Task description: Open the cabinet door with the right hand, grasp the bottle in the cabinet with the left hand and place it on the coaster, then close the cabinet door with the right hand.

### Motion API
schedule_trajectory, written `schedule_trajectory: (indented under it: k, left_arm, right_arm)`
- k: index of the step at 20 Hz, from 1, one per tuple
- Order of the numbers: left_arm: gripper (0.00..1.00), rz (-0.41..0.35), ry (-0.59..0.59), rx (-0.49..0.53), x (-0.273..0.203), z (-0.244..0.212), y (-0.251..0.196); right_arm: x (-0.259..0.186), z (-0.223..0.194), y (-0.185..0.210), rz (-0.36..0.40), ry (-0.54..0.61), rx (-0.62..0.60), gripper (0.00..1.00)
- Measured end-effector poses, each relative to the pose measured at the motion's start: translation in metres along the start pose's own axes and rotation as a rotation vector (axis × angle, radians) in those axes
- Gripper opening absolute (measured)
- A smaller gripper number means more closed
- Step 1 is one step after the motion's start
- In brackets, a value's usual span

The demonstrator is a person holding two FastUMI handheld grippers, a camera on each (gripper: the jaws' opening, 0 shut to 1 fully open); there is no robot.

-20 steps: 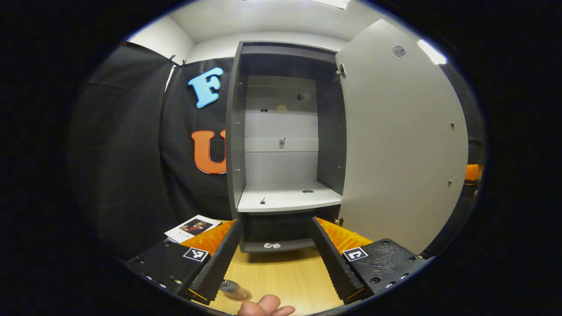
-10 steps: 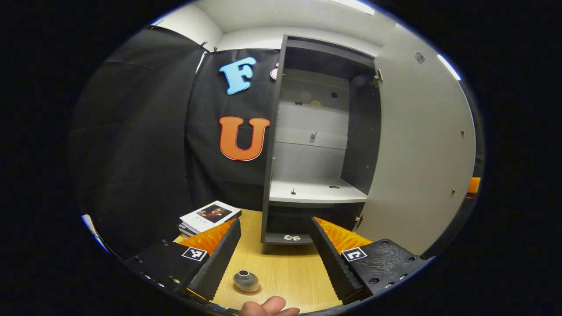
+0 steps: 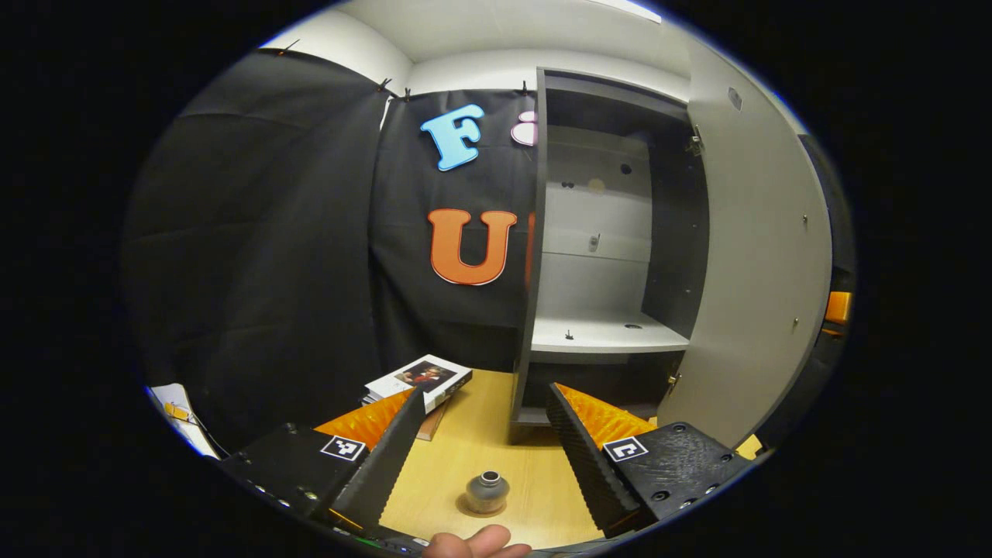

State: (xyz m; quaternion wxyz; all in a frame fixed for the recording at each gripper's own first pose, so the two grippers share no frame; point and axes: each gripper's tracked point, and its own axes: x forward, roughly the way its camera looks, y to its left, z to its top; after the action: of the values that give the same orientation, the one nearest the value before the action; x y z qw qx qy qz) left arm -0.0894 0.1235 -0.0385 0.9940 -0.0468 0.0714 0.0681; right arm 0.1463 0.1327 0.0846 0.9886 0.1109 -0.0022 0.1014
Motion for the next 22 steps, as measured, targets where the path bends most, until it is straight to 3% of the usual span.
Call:
schedule_trajectory:
  k: [1,8,10,12,13,19,22]
  left_arm:
    - [0.95,0.006,0.001,0.004,0.002,-0.003,0.003]
    - [0.95,0.055,0.015,-0.007,-0.005,-0.006,0.021]
    - [0.95,0.074,0.03,-0.01,-0.005,-0.011,0.028]
    - [0.95,0.094,0.04,-0.012,-0.009,-0.013,0.035]
    - [1.0,0.103,0.042,-0.012,-0.011,-0.014,0.037]
    - [1.0,0.166,0.038,-0.004,-0.027,-0.017,0.059]
    - [0.95,0.218,0.057,-0.008,-0.039,-0.025,0.075]
  right_arm:
    - [0.002,0.001,0.001,0.003,-0.004,0.004,0.92]
    - [0.018,-0.001,0.019,0.048,-0.001,-0.025,0.92]
    - [0.025,0.0,0.023,0.067,-0.002,-0.014,0.96]
    - [0.033,0.002,0.025,0.082,0.0,-0.006,0.92]
    - [0.038,0.002,0.026,0.088,0.002,-0.001,0.92]
    - [0.071,-0.008,0.033,0.131,0.031,-0.001,1.0]
    - [0.089,-0.013,0.044,0.162,0.048,-0.008,0.96]
